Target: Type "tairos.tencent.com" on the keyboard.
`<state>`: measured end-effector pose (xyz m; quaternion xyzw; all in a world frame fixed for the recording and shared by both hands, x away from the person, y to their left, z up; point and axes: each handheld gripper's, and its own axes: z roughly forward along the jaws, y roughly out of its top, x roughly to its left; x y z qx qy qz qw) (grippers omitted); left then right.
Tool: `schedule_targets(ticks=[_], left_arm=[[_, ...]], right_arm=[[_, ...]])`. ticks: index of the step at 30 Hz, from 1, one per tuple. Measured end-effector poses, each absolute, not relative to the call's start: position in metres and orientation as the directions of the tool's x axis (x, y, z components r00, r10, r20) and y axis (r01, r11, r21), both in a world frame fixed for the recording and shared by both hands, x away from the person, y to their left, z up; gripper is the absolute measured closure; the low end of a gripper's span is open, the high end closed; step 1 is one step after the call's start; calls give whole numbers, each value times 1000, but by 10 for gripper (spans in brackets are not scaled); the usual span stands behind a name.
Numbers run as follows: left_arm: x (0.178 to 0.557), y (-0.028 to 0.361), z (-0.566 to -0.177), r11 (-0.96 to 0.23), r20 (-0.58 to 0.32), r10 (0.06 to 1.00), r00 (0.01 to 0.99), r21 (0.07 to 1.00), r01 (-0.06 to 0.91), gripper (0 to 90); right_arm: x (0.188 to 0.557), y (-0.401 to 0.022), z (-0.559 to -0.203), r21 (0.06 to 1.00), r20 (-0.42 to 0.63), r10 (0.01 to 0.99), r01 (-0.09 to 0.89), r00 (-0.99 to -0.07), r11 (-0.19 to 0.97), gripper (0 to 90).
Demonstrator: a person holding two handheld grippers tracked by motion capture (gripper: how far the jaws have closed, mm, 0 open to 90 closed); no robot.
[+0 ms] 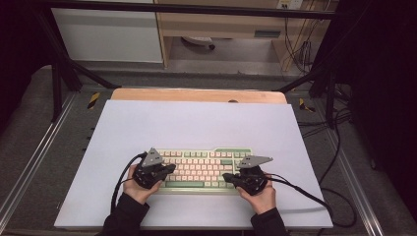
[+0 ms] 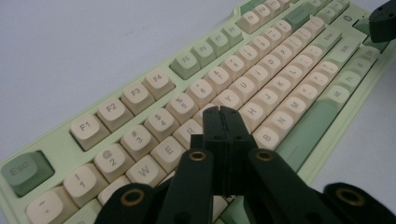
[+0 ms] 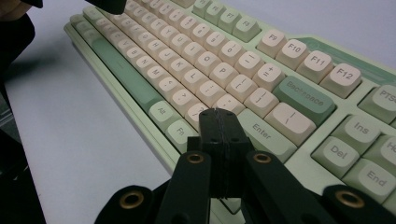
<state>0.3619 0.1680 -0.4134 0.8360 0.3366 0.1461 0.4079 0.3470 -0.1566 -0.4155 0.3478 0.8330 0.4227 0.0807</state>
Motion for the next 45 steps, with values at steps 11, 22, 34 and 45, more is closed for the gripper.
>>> schedule_targets(ticks=[11,22,34,45], left_arm=[[374,152,-420,-452,-21,689,725,769,452,900],[379,147,-427,-449,-15,699,715,768,456,900],[380,145,-431,-455,-10,695,719,767,451,900],[377,148,-427,-453,-10,690,724,774,442,900]], right_arm=[[347,-159,-416,761,155,646,508,-747,404,900],[346,-159,-415,764,157,648,508,-745,398,900],[347,-159,-415,765,154,647,504,-747,400,900],[347,-159,-415,766,158,647,506,-746,397,900]])
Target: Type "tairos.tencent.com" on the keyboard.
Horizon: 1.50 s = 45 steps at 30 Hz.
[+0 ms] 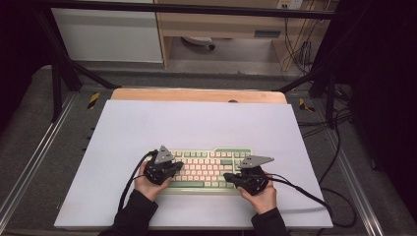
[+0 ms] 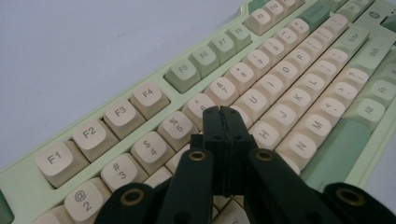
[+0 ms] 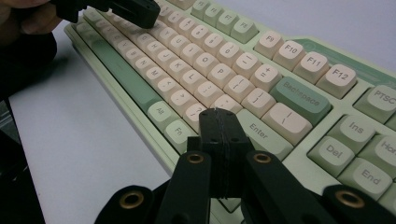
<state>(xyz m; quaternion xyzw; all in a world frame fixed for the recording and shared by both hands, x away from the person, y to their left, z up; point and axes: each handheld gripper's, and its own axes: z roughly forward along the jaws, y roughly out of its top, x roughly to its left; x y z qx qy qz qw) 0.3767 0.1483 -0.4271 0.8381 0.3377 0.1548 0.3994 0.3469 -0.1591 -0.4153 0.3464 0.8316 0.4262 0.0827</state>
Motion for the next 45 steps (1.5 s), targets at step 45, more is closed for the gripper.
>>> schedule_targets(ticks=[45], left_arm=[[343,214,-420,-403,-45,719,694,786,469,900]], right_arm=[[353,-140,-411,768,162,636,501,-754,399,900]])
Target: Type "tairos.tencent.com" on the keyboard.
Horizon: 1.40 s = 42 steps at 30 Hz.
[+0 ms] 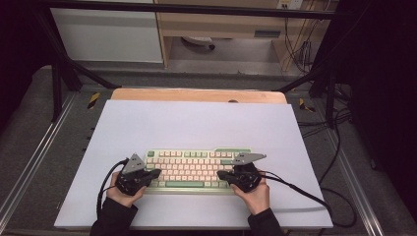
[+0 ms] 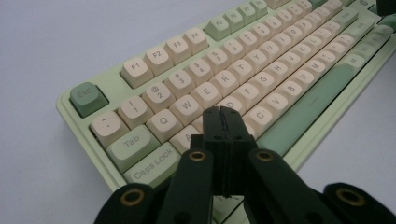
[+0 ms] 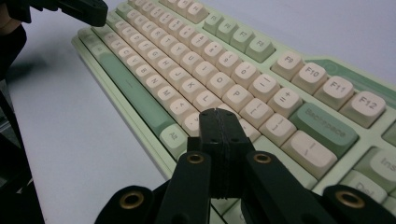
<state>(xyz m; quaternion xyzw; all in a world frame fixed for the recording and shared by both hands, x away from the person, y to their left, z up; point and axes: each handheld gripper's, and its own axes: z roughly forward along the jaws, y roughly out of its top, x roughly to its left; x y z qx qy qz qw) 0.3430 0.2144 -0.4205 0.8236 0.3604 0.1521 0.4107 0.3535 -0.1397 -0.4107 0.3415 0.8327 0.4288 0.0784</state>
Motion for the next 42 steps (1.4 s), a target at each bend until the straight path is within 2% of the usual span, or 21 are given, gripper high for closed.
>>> schedule_targets(ticks=[11,42], left_arm=[[342,221,-423,-389,-60,725,686,787,479,900],[344,219,-427,-399,-57,722,690,780,482,900]], right_arm=[[363,-118,-416,754,160,620,501,-768,425,900],[366,-109,-432,745,168,607,504,-777,438,900]])
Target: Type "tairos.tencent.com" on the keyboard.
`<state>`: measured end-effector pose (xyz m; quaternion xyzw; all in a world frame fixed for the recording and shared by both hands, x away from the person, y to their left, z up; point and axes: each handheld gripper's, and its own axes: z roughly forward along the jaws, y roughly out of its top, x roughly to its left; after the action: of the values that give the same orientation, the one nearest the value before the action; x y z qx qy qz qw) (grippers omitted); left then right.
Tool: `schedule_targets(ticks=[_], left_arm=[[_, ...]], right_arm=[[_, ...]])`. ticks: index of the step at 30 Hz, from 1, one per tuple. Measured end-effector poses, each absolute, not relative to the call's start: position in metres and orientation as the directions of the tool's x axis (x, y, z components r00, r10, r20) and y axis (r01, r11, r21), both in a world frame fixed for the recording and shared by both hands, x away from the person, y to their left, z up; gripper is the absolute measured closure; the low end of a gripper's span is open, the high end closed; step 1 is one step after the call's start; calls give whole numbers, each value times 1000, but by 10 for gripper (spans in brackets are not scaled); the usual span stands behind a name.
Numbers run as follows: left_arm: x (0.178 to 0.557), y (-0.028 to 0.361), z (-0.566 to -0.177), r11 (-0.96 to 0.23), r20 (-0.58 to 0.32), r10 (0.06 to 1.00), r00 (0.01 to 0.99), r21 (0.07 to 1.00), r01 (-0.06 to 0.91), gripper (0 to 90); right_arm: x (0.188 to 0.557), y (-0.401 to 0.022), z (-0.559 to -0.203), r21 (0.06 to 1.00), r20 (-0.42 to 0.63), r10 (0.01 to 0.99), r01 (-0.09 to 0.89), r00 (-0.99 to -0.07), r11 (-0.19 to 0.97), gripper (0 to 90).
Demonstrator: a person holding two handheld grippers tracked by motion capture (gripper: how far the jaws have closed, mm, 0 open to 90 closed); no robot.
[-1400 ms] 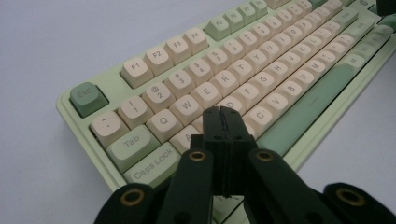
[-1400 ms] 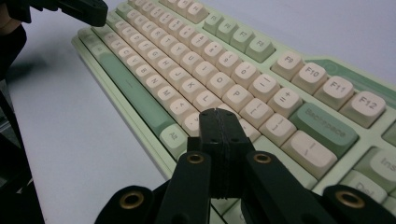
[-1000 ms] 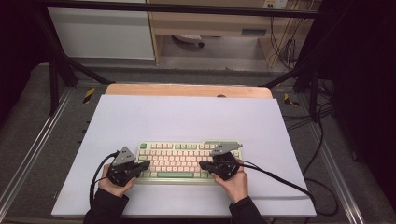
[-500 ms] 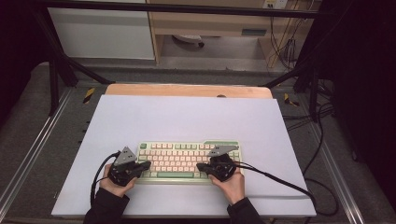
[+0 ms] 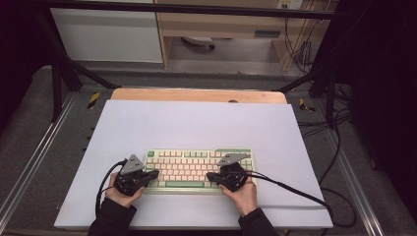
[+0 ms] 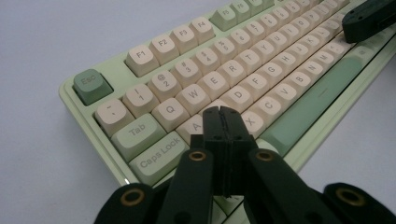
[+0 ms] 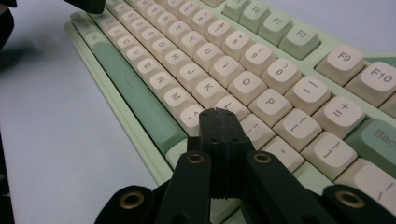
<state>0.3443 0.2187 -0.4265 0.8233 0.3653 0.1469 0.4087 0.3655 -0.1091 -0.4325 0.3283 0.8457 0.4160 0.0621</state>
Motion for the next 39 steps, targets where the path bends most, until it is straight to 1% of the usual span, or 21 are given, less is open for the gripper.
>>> schedule_targets(ticks=[6,14,21,39], left_arm=[[344,218,-426,-397,-57,720,691,783,479,900],[343,217,-424,-400,-54,717,695,785,473,900],[343,214,-423,-408,-46,711,702,786,465,900],[345,190,-421,-439,-29,684,728,781,443,900]], right_arm=[[364,-110,-429,747,168,604,500,-779,437,900],[362,-117,-419,762,140,609,477,-781,437,900],[360,-124,-416,761,139,614,481,-777,436,900],[359,-133,-415,762,141,624,486,-769,427,900]])
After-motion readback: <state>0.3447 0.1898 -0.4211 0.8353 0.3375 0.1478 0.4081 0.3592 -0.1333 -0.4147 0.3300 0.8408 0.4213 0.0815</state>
